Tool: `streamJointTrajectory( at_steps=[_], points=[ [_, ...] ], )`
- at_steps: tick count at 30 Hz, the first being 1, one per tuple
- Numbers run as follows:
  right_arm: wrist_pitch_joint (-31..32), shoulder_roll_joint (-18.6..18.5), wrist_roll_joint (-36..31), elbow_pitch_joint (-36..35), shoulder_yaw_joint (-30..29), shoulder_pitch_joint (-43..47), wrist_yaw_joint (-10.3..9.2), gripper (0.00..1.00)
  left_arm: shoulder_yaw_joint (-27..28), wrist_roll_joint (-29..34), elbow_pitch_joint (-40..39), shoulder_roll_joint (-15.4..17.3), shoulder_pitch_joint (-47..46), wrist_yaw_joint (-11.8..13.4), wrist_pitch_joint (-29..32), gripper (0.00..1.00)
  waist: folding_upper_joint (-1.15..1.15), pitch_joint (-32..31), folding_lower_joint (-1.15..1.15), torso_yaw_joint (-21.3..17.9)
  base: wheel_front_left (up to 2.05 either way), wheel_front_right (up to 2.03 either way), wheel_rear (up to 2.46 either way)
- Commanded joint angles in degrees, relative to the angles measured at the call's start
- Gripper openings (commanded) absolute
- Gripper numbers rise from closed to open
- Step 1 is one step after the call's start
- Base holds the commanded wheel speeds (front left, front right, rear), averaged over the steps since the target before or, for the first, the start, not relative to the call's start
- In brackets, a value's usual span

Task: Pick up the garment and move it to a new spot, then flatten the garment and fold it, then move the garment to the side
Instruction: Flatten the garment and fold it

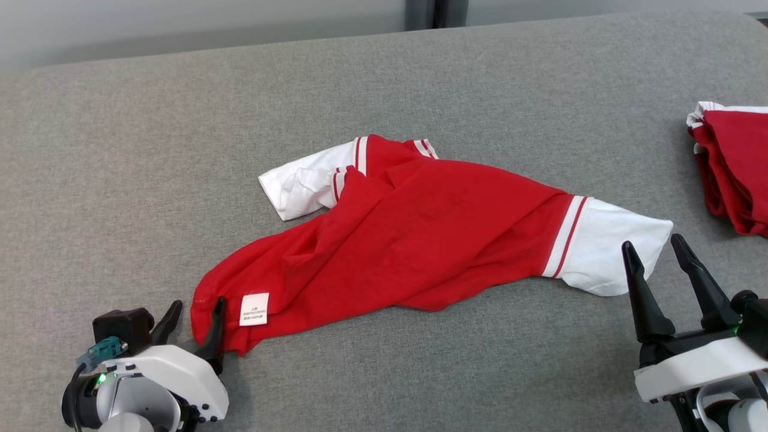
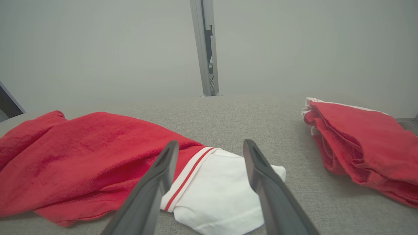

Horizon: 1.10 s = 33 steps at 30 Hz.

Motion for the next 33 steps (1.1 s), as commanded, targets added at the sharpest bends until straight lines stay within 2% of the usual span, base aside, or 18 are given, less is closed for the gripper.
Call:
streamJointTrajectory(
  at_steps=[1, 3, 4, 5, 6, 15, 25, 26, 27, 28, 29, 33],
  points=[
    [-0.33, -0.24, 0.37, 0.39, -0.20, -0.68, -0.02, 1.00, 0.29, -0.39, 0.91, 0.29, -1.47, -0.48, 0.06, 1.00, 0.00, 0.42, 0.00, -0.24, 0.00, 0.00, 0.00],
    [-0.33, -0.20, 0.45, 0.66, -0.26, -0.99, -0.02, 1.00, 0.38, -0.75, 2.29, 0.20, -2.09, -1.04, -0.15, 1.00, 0.00, 0.76, 0.00, -0.54, 0.00, 0.00, 0.00],
    [-0.22, -0.29, 0.57, 0.91, -0.57, -1.01, -0.02, 1.00, 0.31, -1.02, 2.92, 0.19, -2.29, -1.31, -0.23, 0.76, 0.00, 0.91, 0.00, -0.70, 0.00, 0.00, 0.00],
    [-0.04, -0.41, 0.71, 1.27, -0.92, -0.90, -0.02, 1.00, 0.32, -1.26, 3.34, 0.19, -2.46, -1.78, -0.46, 0.20, 0.00, 1.02, 0.00, -0.83, 0.00, 0.00, 0.00],
    [0.35, -0.56, 0.78, 1.70, -1.22, -0.65, -0.02, 1.00, 0.34, -1.34, 3.68, 0.22, -2.61, -2.00, -0.61, 0.00, 0.00, 1.08, 0.00, -0.94, 0.00, 0.00, 0.00],
    [2.76, -0.89, 1.72, 6.45, -2.92, 0.65, -0.02, 1.00, 0.51, -1.28, 4.05, 0.80, -4.04, -2.57, -1.89, 0.00, 0.00, 2.35, 0.00, -0.93, 0.00, 0.00, 0.00],
    [2.19, -1.84, 5.69, 21.28, -0.42, -8.55, -0.02, 1.00, -0.44, -0.53, 3.04, 0.75, -5.63, -2.88, -2.68, 0.00, 0.00, 4.35, 0.00, 0.63, 0.00, 0.00, 0.00],
    [2.49, -1.92, 6.15, 22.61, 0.18, -9.15, -0.02, 0.96, -0.55, -0.38, 2.81, 0.76, -5.65, -3.01, -3.09, 0.00, 0.00, 4.40, 0.00, 0.83, 0.00, 0.00, 0.00],
    [2.76, -2.09, 6.59, 23.71, 0.75, -9.53, -0.02, 0.48, -0.56, -0.28, 2.53, 0.70, -5.68, -3.04, -3.38, 0.00, 0.00, 4.41, 0.00, 1.03, 0.00, 0.00, 0.00],
    [2.41, -2.22, 7.09, 24.59, 1.16, -9.84, -0.02, 0.33, -0.60, -0.11, 2.15, 0.71, -5.70, -3.05, -3.81, 0.00, 0.00, 4.42, 0.00, 1.20, 0.00, 0.00, 0.00],
    [1.76, -2.34, 7.56, 25.09, 1.53, -10.06, -0.02, 0.00, -0.62, -0.01, 1.64, 0.76, -5.69, -3.12, -4.21, 0.00, 0.00, 4.44, 0.00, 1.32, 0.00, 0.00, 0.00],
    [-1.29, -3.75, 9.03, 24.10, 1.99, -10.75, -0.02, 0.00, -0.09, 0.45, -1.35, 1.24, -5.46, -2.82, -6.31, 0.00, 0.00, 4.25, 0.00, 1.28, 0.00, 0.00, 0.00]
  ],
)
